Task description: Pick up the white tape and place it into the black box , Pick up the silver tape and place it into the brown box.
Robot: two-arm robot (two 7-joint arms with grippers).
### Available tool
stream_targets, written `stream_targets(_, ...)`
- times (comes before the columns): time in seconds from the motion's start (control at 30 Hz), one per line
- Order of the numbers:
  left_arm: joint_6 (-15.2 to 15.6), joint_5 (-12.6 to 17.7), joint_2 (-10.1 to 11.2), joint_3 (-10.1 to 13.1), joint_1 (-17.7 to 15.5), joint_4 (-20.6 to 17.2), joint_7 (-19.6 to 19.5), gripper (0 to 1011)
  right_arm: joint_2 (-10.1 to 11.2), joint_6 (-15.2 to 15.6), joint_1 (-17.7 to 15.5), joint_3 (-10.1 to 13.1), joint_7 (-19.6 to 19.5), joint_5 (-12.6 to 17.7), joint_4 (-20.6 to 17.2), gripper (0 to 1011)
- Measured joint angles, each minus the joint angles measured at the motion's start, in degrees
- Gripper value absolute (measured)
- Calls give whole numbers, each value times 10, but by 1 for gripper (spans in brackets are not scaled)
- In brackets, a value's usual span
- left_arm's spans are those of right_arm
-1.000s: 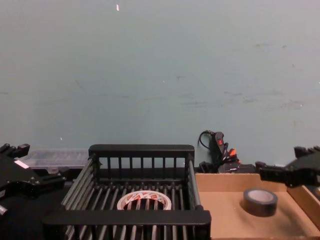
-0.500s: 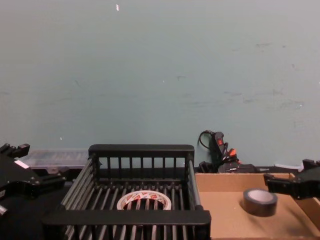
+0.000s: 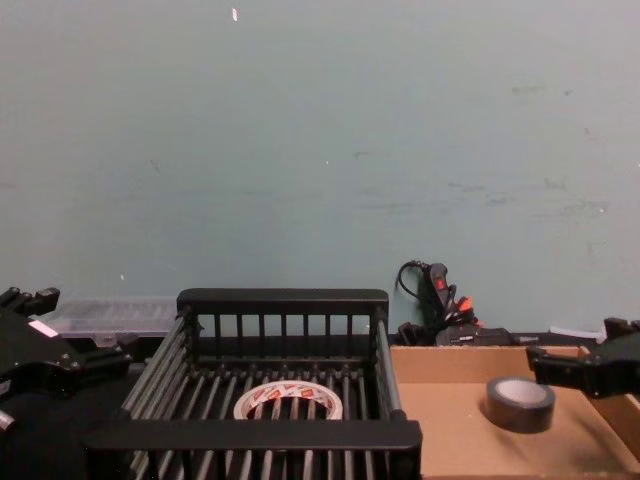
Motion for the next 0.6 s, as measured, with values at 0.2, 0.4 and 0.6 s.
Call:
stream_targets(0.2, 0, 0, 0, 0, 0, 0, 0, 1001, 0, 0, 0, 0, 0, 0, 0, 1002)
stream_targets(0.4, 0, 0, 0, 0, 0, 0, 0, 1001, 0, 0, 0, 0, 1, 0, 0, 1002)
stream_targets(0.6, 0, 0, 0, 0, 0, 0, 0, 1001, 0, 0, 0, 0, 1, 0, 0, 1002)
